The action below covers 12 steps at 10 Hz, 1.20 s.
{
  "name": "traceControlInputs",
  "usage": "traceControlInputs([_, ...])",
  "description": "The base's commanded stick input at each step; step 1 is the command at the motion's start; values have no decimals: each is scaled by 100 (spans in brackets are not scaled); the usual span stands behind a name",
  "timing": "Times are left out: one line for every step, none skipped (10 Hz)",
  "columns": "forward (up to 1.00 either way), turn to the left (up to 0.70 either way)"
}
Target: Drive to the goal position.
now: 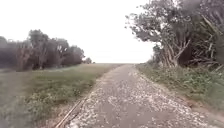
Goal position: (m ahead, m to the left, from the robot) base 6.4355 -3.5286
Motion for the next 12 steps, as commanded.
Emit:
traceControlInputs([70, 6])
traceControlInputs([70, 0])
traceControlInputs([70, 0])
traceControlInputs([70, 0])
traceControlInputs([70, 0])
traceControlInputs([70, 0])
traceControlInputs([70, 1])
traceControlInputs([70, 0])
traceControlInputs([70, 0])
traceControlInputs([70, -9])
traceControlInputs([70, -13])
traceControlInputs([70, -13])
